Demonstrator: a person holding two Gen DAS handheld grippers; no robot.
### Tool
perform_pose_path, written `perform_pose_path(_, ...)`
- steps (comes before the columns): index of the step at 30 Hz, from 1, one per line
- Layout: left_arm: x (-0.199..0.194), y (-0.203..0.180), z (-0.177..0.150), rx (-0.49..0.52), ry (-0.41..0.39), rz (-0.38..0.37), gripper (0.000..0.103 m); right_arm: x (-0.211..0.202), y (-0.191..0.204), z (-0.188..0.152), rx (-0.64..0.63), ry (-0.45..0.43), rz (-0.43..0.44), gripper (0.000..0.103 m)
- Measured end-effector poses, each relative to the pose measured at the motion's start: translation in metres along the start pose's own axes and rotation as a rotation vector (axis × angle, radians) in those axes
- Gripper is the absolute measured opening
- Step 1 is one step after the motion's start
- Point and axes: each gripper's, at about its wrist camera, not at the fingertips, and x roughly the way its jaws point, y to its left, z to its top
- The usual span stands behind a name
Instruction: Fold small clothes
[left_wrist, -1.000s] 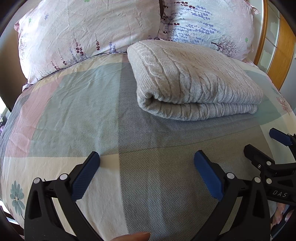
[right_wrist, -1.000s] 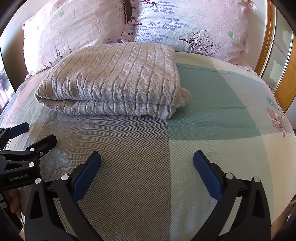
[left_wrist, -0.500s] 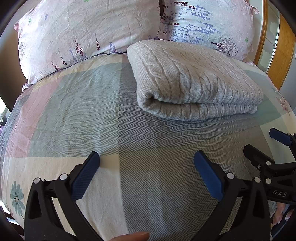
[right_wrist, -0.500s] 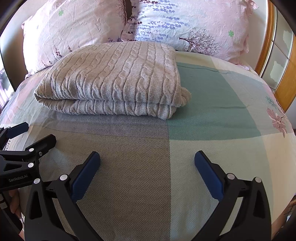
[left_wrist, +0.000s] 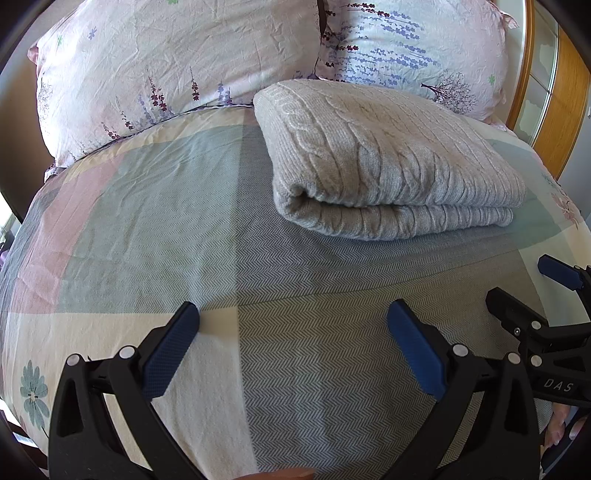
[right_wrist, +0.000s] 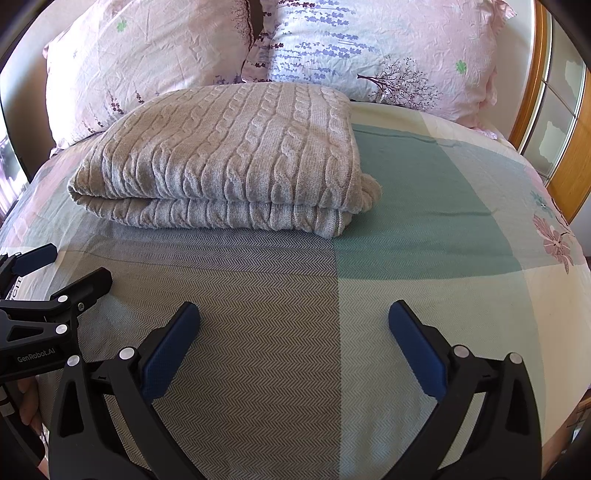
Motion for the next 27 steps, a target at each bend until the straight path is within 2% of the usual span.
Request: perform_pose_path(27, 0.0003, -0.0015, 0.0011, 0.003, 0.002, -0.004, 0.101, -0.0003, -0.0001, 0.0004, 0.003, -0.001, -0.002, 0.102)
